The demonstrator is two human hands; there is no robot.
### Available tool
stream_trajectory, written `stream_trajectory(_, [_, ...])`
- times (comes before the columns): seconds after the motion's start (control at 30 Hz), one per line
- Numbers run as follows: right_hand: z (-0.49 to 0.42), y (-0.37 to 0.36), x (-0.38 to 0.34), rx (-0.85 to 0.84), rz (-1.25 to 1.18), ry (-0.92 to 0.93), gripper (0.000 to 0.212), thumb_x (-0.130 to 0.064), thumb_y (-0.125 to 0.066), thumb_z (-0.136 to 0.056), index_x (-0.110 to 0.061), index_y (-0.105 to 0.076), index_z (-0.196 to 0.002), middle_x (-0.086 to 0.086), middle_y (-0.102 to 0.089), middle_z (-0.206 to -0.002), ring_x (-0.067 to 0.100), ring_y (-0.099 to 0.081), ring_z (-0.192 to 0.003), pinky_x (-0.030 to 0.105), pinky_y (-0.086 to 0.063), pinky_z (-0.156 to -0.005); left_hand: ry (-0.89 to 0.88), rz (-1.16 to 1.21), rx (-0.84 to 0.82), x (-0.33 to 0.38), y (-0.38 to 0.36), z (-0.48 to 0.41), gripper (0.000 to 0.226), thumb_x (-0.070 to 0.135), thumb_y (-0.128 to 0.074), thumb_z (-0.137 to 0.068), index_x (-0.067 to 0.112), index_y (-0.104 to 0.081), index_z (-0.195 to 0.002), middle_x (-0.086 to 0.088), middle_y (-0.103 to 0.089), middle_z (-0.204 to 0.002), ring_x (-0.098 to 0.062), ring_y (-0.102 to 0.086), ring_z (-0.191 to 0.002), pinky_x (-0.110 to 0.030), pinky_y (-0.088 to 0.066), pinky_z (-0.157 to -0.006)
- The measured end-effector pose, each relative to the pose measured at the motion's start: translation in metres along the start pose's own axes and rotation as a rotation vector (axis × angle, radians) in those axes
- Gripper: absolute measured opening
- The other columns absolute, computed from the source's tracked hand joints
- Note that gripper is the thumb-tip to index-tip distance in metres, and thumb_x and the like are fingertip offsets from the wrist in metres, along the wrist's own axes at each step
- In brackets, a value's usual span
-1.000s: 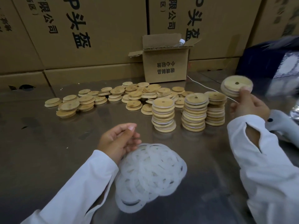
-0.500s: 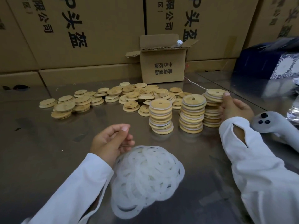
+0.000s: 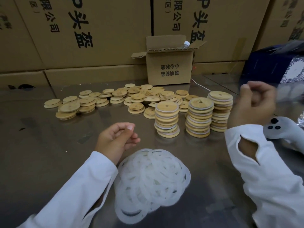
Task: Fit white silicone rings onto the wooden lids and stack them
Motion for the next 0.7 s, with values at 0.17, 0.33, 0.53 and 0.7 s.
stream_trajectory(0.17, [0.055, -0.031, -0.019, -0.449, 0.091, 0.290, 0.009, -0.017, -0.056, -0.082, -0.022, -0.052, -0.088, -0.010, -0.047, -0.053, 0.004, -0.045, -0.050, 0.011, -0.034, -0.049, -0.152, -0.378, 0.010, 0.008, 0.004, -0.031, 0.015, 0.008, -0.058, -0.087, 0.019, -0.062, -0.079, -0.001, -0.064, -0.074, -0.007, -0.064, -0.063, -0.021, -0.048, -0.068])
stream_trajectory(0.33, [0.118, -0.065, -0.011, -1.007, 0.291, 0.533, 0.027, -0.037, -0.049, -0.081, -0.015, -0.065, -0.079, -0.006, -0.048, -0.048, 0.016, -0.046, -0.043, 0.029, -0.041, -0.041, -0.229, -0.697, -0.070, 0.006, -0.005, -0.092, 0.025, 0.009, -0.060, -0.084, 0.029, -0.057, -0.069, 0.009, -0.060, -0.074, -0.015, -0.057, -0.077, -0.028, -0.046, -0.081])
stream_trajectory(0.53, [0.117, -0.075, 0.016, -1.281, 0.403, 0.321, 0.052, -0.061, -0.026, -0.080, -0.026, -0.064, -0.087, -0.004, -0.059, -0.060, 0.012, -0.053, -0.057, 0.033, -0.042, -0.057, -0.080, -0.951, 0.007, -0.017, -0.015, -0.160, 0.012, 0.019, -0.063, -0.084, 0.015, -0.058, -0.093, -0.007, -0.061, -0.102, -0.024, -0.055, -0.094, -0.027, -0.039, -0.078])
stream_trajectory(0.7, [0.127, -0.076, 0.022, -1.374, 0.434, 0.357, 0.056, -0.067, -0.019, -0.076, -0.032, -0.059, -0.096, -0.006, -0.064, -0.072, 0.011, -0.057, -0.069, 0.030, -0.043, -0.063, 0.105, -0.987, 0.045, -0.024, -0.027, -0.178, 0.068, 0.025, -0.070, -0.079, 0.007, -0.033, -0.132, -0.011, -0.050, -0.116, -0.029, -0.050, -0.101, -0.029, -0.038, -0.080])
Point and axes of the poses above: each hand's wrist, its own z-axis away from the middle knuckle, its own y-axis out of the back of the hand, x = y × z, the point moved 6 cm from there along -z, towards the middle knuckle
